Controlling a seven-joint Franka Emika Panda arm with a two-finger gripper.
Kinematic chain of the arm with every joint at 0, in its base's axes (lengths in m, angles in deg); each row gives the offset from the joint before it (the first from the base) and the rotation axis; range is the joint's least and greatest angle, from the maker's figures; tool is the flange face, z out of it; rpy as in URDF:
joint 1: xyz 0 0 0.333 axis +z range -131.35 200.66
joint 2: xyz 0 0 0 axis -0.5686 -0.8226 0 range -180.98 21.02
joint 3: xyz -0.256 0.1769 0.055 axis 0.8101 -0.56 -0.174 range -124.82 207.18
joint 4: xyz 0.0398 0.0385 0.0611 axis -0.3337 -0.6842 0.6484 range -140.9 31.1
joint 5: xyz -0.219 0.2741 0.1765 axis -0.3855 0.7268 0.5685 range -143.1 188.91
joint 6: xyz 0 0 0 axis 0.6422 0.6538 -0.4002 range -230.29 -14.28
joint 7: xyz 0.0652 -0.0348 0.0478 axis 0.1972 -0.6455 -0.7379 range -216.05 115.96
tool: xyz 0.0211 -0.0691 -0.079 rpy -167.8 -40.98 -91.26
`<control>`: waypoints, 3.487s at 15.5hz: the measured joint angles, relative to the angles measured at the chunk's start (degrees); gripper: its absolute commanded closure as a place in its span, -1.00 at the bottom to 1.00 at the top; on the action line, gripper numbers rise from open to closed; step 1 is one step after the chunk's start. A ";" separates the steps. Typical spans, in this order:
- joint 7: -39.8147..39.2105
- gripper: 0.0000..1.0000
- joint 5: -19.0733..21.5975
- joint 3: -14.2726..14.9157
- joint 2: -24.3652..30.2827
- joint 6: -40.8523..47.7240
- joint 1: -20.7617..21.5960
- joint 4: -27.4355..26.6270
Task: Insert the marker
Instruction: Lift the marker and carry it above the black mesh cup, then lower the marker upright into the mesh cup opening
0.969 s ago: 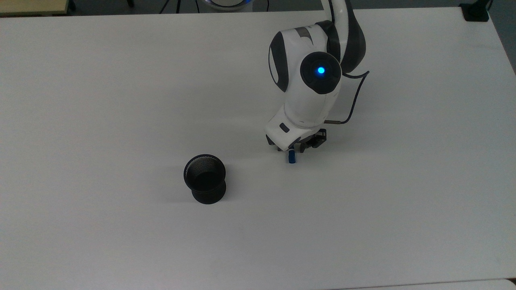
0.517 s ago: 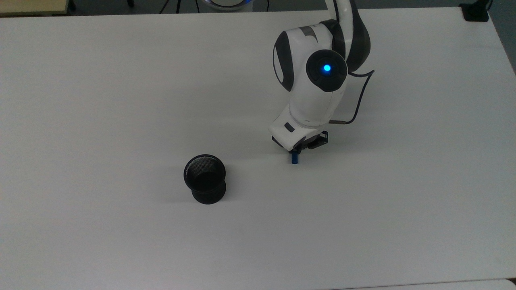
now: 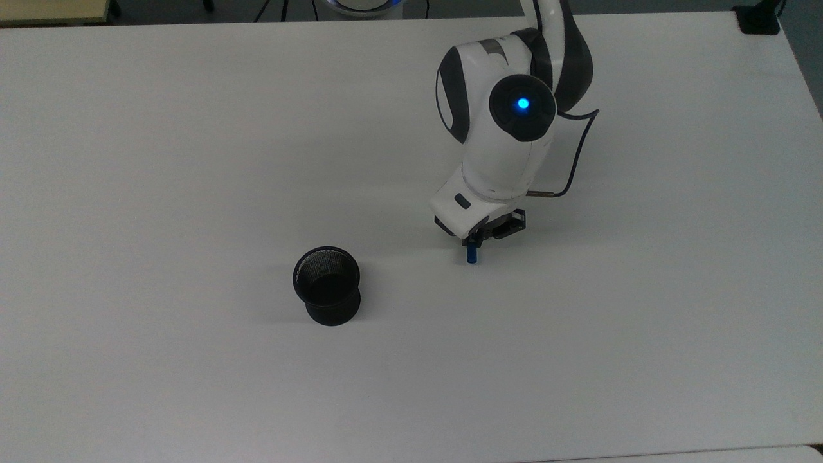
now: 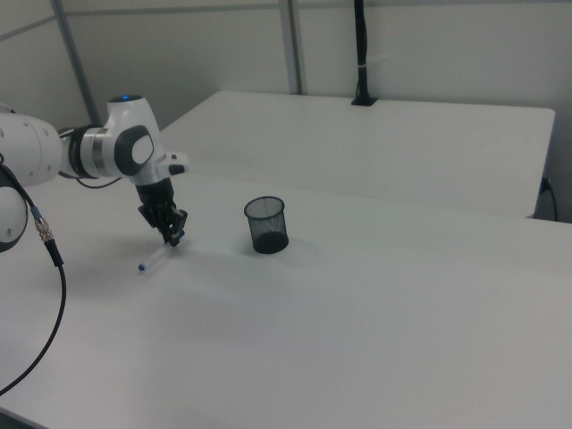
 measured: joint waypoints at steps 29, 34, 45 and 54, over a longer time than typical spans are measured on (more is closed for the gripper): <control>-3.82 1.00 -8.82 3.94 21.90 -46.24 -11.98 -21.04; -3.83 1.00 -12.99 4.04 19.52 -50.13 -14.82 -22.39; -3.78 1.00 -13.04 4.01 14.48 -53.29 -14.32 -22.07; -1.35 1.00 -13.03 3.95 12.55 -53.31 -13.61 -17.92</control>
